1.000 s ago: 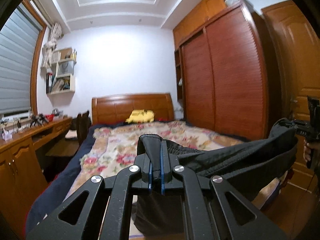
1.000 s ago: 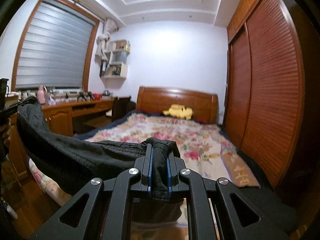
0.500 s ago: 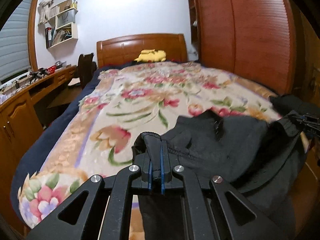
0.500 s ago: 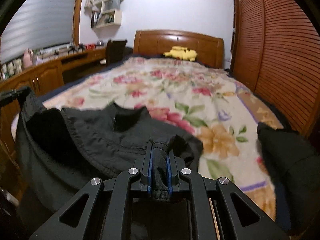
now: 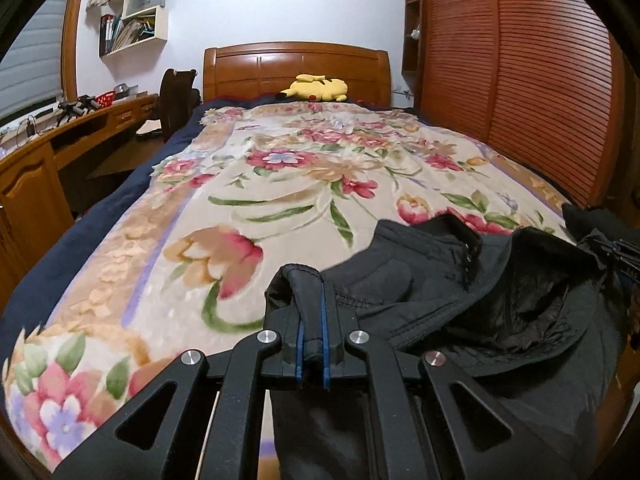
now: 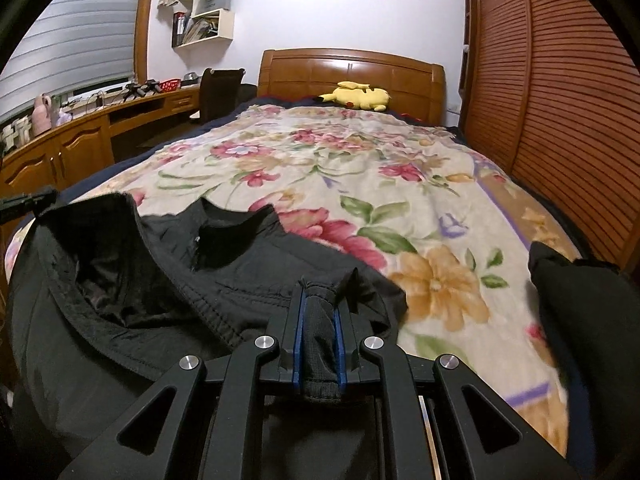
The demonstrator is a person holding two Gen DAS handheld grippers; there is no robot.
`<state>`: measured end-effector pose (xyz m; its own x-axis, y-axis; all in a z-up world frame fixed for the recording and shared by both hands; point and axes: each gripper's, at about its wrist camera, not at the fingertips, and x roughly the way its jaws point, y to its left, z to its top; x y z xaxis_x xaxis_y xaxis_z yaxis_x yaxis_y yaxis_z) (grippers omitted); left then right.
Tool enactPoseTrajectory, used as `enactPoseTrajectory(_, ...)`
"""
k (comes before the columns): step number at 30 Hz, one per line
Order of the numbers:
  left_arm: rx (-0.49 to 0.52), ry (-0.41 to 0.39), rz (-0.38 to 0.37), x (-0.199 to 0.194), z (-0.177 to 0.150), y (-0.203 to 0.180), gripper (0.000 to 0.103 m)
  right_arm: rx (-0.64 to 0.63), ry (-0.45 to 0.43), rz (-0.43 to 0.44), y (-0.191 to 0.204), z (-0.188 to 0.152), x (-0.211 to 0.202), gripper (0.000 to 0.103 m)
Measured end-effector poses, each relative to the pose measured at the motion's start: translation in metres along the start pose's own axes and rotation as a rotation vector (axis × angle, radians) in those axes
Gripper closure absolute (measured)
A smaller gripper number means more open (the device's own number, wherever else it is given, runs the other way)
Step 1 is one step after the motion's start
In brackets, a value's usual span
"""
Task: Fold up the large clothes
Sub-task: 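Carry the held hem over toward the collar with both grippers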
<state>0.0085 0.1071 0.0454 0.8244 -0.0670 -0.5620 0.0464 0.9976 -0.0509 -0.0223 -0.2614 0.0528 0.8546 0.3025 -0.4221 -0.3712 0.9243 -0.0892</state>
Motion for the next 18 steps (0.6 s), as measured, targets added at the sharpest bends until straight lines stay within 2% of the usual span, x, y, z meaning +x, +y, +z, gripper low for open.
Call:
enactPoseTrajectory(7, -0.037, -0.015, 0.008, 0.032, 0.033, 0.004, 0.096, 0.026, -0.006, -0.009, -0.012, 0.033, 0.052, 0.090)
enactPoseTrajectory(14, 0.000, -0.037, 0.035, 0.063, 0.061, -0.002, 0.096, 0.053, 0.014, -0.036, -0.025, 0.059, 0.111, 0.090)
enactPoseTrajectory(18, 0.039, -0.017, 0.065, 0.081, 0.061, -0.008, 0.096, 0.047, 0.068, -0.045, -0.025, 0.060, 0.145, 0.090)
